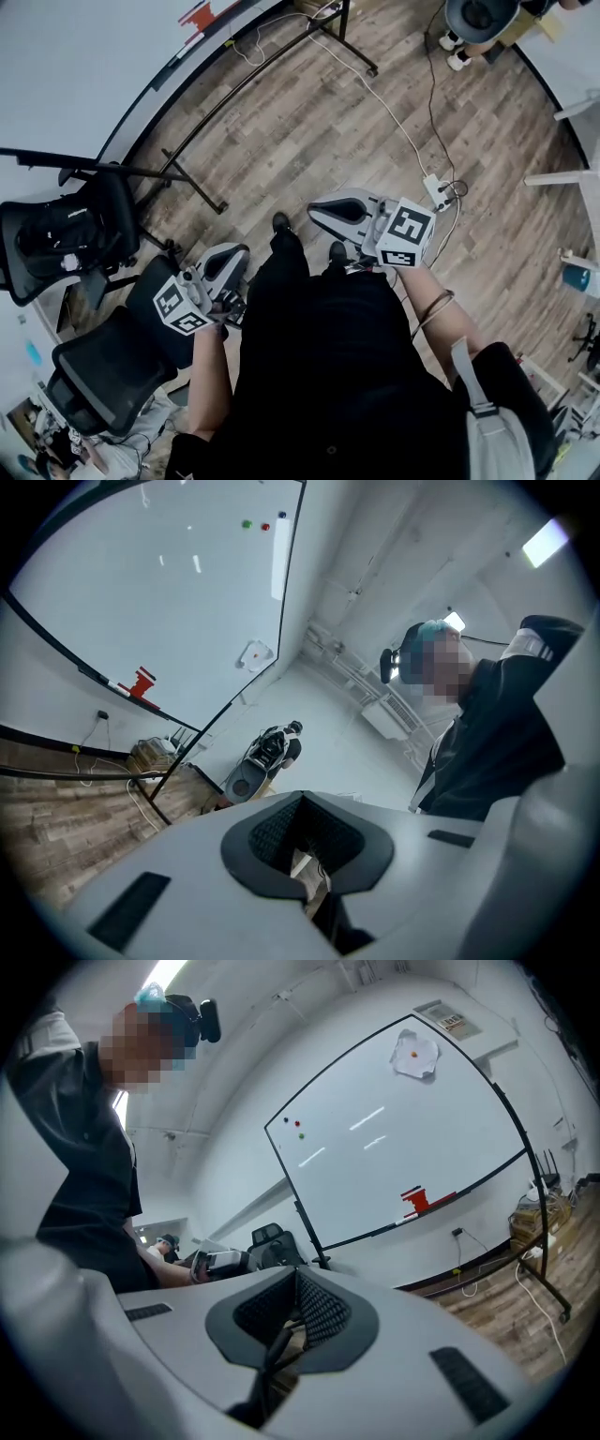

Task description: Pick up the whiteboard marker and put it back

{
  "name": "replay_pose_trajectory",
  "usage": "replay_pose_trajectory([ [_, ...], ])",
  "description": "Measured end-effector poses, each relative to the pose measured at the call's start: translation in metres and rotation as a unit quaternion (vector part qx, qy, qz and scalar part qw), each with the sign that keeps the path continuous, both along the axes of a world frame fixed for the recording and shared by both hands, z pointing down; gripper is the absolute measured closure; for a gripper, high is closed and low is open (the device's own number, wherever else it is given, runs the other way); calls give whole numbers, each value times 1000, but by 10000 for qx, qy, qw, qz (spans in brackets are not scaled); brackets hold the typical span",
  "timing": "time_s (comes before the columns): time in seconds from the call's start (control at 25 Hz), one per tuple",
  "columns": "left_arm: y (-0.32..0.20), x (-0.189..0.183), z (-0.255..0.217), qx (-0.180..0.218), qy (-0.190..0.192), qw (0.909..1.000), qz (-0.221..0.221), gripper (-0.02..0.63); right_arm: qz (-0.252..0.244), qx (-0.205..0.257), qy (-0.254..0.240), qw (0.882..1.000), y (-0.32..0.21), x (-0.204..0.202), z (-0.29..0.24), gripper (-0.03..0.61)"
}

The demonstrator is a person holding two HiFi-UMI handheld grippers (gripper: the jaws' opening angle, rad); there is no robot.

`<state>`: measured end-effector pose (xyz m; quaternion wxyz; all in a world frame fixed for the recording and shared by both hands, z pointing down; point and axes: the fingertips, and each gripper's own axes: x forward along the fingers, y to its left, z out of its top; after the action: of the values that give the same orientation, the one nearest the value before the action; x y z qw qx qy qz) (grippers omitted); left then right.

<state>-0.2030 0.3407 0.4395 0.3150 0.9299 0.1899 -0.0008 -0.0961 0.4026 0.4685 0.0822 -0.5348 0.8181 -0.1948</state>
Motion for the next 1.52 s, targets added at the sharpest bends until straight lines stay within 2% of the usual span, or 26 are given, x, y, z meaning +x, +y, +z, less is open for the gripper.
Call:
replay_pose_trajectory([
  [0.12, -37, 21, -4, 27, 235, 9997, 90, 603, 69, -97, 76, 9999, -30, 7, -6, 557],
  [0.32, -102, 50, -9, 174, 328, 9991, 203, 603, 215, -229, 375, 9988, -97, 16, -23, 557],
  [0.44, -139, 56, -13, 123, 415, 9984, 360, 603, 341, -185, 417, 9984, -136, 19, -36, 557],
  [0.6, -169, 66, 0, 53, 346, 9976, 604, 603, 612, -263, 381, 9970, -162, 29, -38, 557],
  [0.72, -185, 73, 6, 49, 339, 9971, 685, 603, 604, -393, 379, 9967, -172, 31, -32, 557],
  [0.88, -206, 90, 10, 94, 383, 9982, 451, 601, 529, -477, 400, 9967, -186, 53, -30, 557],
  [1.04, -225, 112, 20, 80, 179, 9997, 116, 601, 523, -291, -54, 9982, -203, 91, -30, 557],
  [1.2, -248, 141, 21, 222, -57, 9994, -269, 601, 167, -166, -275, 9993, -236, 130, -20, 557],
  [1.36, -277, 181, 21, 366, -345, 9961, -720, 601, -290, 1, -223, 9993, -273, 178, -19, 557],
  [1.52, -303, 218, 2, 629, -588, 9917, -957, 601, -555, 221, -205, 9980, -300, 233, -35, 557],
])
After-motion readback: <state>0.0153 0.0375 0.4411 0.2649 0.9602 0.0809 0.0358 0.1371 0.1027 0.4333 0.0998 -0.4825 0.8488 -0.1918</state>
